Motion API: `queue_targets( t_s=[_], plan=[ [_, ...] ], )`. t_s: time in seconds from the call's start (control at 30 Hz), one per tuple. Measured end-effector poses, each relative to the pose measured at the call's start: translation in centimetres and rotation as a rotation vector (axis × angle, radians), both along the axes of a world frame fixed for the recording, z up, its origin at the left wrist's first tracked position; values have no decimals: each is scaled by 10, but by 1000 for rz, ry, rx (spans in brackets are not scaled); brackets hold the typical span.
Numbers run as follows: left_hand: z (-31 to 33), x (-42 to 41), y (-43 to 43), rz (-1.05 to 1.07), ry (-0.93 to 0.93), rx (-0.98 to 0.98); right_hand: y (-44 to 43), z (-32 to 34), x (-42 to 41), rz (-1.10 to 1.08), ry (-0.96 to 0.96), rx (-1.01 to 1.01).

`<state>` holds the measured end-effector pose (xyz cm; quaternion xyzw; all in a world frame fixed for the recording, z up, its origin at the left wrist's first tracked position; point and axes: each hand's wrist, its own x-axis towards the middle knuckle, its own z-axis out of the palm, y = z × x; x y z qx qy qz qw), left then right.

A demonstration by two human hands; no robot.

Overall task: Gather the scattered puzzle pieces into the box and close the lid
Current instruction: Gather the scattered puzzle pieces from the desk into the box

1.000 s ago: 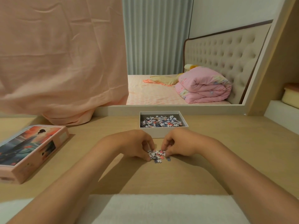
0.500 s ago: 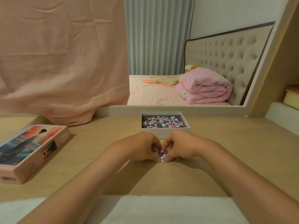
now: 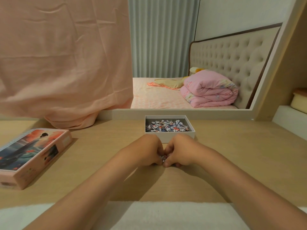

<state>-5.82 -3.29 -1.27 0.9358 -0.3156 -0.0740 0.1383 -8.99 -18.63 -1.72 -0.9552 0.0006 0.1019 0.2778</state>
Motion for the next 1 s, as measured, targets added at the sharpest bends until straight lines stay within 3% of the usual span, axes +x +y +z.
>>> queue_targets(
  t_s=[0.17, 0.3, 0.47, 0.63, 0.77, 0.93, 1.0],
  plan=[
    [-6, 4, 1, 37, 26, -142, -1, -4, 2, -87, -2, 103],
    [-14, 7, 1, 94, 167, -354, -3, -7, 6, -166, -20, 238],
    [-14, 10, 6, 134, 378, -624, -6, -2, 1, -263, 24, 589],
    [13, 27, 4, 89, 393, -813, -13, 25, 15, -251, -92, 740],
    [33, 54, -2, 64, 241, -811, -16, 43, 41, -264, -268, 643],
    [25, 84, -6, 44, 28, -585, -21, 39, 67, -153, -339, 232],
    [22, 86, -4, 9, -13, -524, -27, 35, 71, -129, -334, 157]
  ],
)
